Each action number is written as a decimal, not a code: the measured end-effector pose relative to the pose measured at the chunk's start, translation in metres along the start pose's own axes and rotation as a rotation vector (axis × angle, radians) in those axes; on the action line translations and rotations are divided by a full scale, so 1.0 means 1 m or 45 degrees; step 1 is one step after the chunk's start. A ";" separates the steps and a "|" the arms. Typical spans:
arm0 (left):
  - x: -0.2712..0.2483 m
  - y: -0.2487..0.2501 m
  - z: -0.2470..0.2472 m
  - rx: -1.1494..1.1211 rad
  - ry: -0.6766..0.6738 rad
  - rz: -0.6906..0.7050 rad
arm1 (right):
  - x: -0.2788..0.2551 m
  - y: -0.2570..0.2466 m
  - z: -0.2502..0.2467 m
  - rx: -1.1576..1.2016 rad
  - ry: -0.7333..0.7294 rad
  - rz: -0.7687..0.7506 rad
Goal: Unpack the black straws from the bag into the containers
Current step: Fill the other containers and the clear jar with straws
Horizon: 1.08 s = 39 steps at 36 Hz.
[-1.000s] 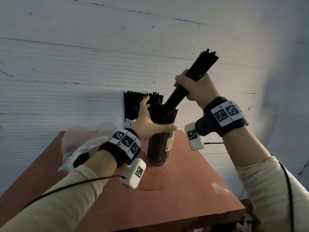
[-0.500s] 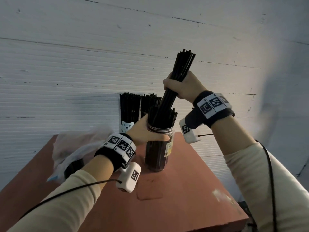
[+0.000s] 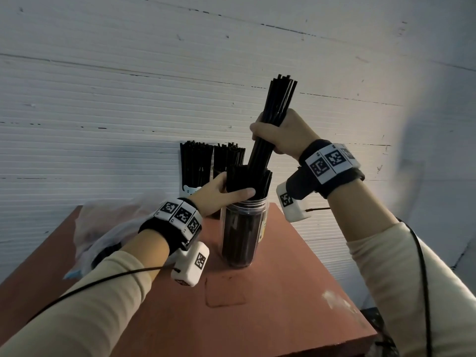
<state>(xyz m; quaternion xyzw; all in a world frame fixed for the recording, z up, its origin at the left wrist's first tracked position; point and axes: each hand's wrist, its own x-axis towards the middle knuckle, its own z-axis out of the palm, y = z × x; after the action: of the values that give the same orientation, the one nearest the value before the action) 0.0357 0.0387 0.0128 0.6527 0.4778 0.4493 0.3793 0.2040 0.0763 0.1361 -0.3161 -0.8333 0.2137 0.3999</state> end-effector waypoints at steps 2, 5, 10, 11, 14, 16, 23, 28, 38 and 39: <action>0.001 -0.001 0.001 -0.051 -0.006 -0.017 | -0.001 0.001 0.001 0.006 -0.016 -0.007; 0.002 -0.004 0.001 -0.128 -0.036 -0.061 | -0.001 0.004 0.002 0.015 -0.032 -0.006; -0.001 -0.007 0.005 -0.106 -0.028 -0.057 | -0.006 0.011 0.007 -0.013 -0.089 0.023; -0.002 -0.008 0.005 -0.099 -0.027 -0.049 | -0.007 0.013 0.011 -0.049 -0.108 0.018; -0.003 -0.010 0.005 -0.046 -0.024 -0.044 | -0.014 0.018 0.022 -0.106 -0.158 -0.009; -0.004 -0.012 0.004 0.004 -0.025 -0.050 | -0.019 0.023 0.027 -0.082 -0.138 -0.006; -0.011 -0.015 0.008 0.018 0.080 -0.041 | -0.032 0.032 0.025 -0.209 0.030 -0.048; -0.015 -0.017 0.014 0.011 0.145 -0.016 | -0.035 0.015 0.024 -0.262 0.287 -0.324; -0.028 -0.009 0.021 0.079 0.218 0.081 | -0.042 0.013 0.040 -0.480 0.364 -0.527; -0.029 -0.009 0.022 0.089 0.222 0.085 | -0.046 0.016 0.044 -0.480 0.348 -0.528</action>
<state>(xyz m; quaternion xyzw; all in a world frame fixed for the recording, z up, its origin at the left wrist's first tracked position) 0.0496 0.0120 -0.0087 0.6395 0.5024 0.4999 0.2979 0.1967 0.0508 0.0759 -0.2337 -0.8435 -0.0751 0.4778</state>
